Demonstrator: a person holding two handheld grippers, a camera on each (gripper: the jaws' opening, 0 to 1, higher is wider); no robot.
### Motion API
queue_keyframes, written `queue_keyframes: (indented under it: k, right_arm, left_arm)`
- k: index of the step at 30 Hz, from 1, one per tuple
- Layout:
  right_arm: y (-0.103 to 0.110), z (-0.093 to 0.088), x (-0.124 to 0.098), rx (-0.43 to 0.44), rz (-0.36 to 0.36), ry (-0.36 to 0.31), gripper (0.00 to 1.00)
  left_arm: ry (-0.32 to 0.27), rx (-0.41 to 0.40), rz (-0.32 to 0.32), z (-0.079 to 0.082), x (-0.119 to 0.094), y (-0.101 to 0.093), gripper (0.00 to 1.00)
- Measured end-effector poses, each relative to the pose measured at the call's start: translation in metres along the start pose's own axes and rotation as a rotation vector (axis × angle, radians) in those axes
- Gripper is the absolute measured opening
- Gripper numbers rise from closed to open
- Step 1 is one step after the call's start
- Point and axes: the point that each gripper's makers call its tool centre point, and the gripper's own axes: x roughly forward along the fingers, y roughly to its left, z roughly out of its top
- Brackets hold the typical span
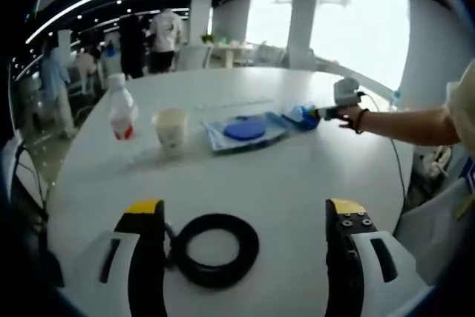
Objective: Arrange the tabletop items into an orderly group along one side of the table until the central work area is clear of visible clutter.
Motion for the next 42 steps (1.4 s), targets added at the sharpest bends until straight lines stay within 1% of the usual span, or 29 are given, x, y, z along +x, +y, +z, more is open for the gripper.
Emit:
queue_keyframes:
  k: [4,10,14,16,17,18,20,24,27,30,34,35,37,38,39,42]
  right_arm:
    - [0.0,0.004,-0.002,0.018,0.002,-0.013,0.13]
    - [-0.002,0.01,-0.006,0.036,0.008,-0.038,0.26]
    - [-0.003,0.016,-0.009,0.044,0.016,-0.059,0.37]
    - [-0.003,0.018,-0.01,0.044,0.016,-0.064,0.41]
    - [-0.003,0.019,-0.011,0.05,0.019,-0.065,0.42]
    - [0.0,0.02,-0.012,0.072,0.04,-0.073,0.45]
    - [0.001,0.02,-0.013,0.087,0.042,-0.071,0.53]
    - [0.004,0.023,-0.018,0.111,0.052,-0.082,0.63]
    - [0.008,0.026,-0.022,0.106,0.065,-0.096,0.72]
    - [0.015,0.026,-0.027,0.105,0.084,-0.096,0.82]
    - [0.028,0.027,-0.035,0.087,0.123,-0.11,0.99]
    - [0.033,0.027,-0.039,0.088,0.14,-0.108,0.99]
    - [0.036,0.026,-0.042,0.08,0.141,-0.101,1.0]
    - [0.038,0.024,-0.044,0.073,0.145,-0.081,1.0]
    - [0.04,0.023,-0.046,0.073,0.151,-0.078,1.0]
    - [0.05,0.027,-0.053,0.065,0.17,-0.089,1.0]
  left_arm:
    - [-0.011,-0.014,0.0,0.001,-0.001,0.001,0.87]
    - [-0.013,-0.011,0.002,0.002,-0.001,0.0,0.88]
    - [-0.015,-0.011,0.0,0.003,-0.002,0.0,0.89]
    - [-0.015,-0.008,-0.001,0.004,-0.002,0.0,0.89]
    - [-0.015,-0.004,0.0,0.004,-0.002,0.0,0.9]
    - [-0.017,0.001,0.001,0.004,-0.003,-0.001,0.91]
    - [-0.018,-0.001,-0.001,0.005,-0.003,-0.001,0.92]
    - [-0.021,-0.001,0.0,0.006,-0.004,-0.001,0.93]
    - [-0.025,0.0,0.001,0.007,-0.004,-0.001,0.94]
    - [-0.025,-0.001,0.0,0.007,-0.005,-0.001,0.94]
    - [-0.027,0.002,-0.001,0.007,-0.006,-0.002,0.96]
    - [-0.028,0.002,-0.003,0.008,-0.006,-0.003,0.96]
    - [-0.03,0.002,-0.004,0.008,-0.006,-0.003,0.97]
    - [-0.033,0.006,-0.008,0.009,-0.006,-0.003,0.97]
    - [-0.033,0.005,-0.01,0.009,-0.006,-0.004,0.98]
    - [-0.042,0.007,-0.009,0.011,-0.007,-0.003,0.99]
